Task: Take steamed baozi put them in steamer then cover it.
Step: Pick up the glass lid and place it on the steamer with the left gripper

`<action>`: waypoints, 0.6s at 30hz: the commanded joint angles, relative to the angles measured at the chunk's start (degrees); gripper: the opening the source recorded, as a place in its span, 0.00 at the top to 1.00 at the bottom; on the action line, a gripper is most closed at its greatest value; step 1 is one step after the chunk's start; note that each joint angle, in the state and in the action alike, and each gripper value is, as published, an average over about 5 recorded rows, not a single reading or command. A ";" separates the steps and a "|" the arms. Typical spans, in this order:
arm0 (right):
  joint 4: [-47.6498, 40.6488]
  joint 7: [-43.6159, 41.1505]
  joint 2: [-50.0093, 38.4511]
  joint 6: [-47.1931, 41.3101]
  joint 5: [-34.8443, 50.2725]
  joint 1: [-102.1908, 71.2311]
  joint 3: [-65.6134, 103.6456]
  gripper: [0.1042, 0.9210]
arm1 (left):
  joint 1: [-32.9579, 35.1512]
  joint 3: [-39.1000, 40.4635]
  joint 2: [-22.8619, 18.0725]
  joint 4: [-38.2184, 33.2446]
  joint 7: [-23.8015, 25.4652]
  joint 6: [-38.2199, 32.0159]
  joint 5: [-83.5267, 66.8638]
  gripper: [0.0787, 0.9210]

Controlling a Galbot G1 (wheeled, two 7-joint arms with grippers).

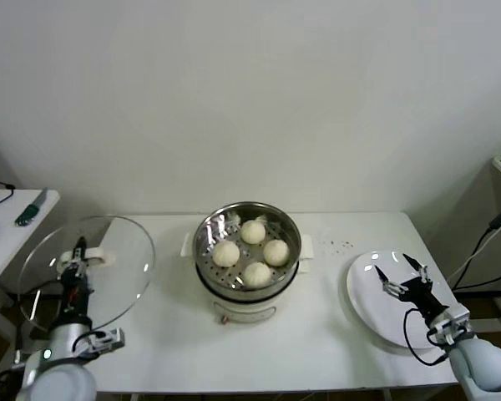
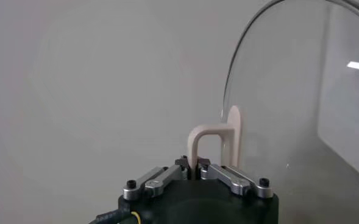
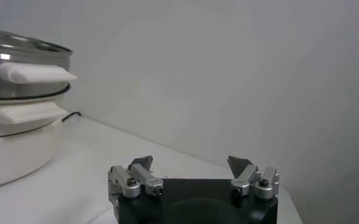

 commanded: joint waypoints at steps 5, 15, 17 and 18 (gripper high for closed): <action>-2.08 0.35 -0.48 -1.01 -1.99 3.62 -2.88 0.12 | -18.94 23.58 13.64 -5.42 11.23 12.78 0.37 0.92; -3.89 0.21 0.20 -0.83 -4.31 3.91 -2.59 0.12 | -30.56 36.60 1.56 -0.14 20.03 13.31 7.17 0.92; -3.98 0.34 0.09 -0.78 -4.52 3.58 -2.54 0.12 | -33.38 38.49 -1.25 2.00 20.92 13.31 7.91 0.92; -4.00 0.38 -0.01 -0.73 -4.65 3.37 -2.51 0.12 | -34.56 39.31 -2.50 2.94 21.42 13.31 8.16 0.92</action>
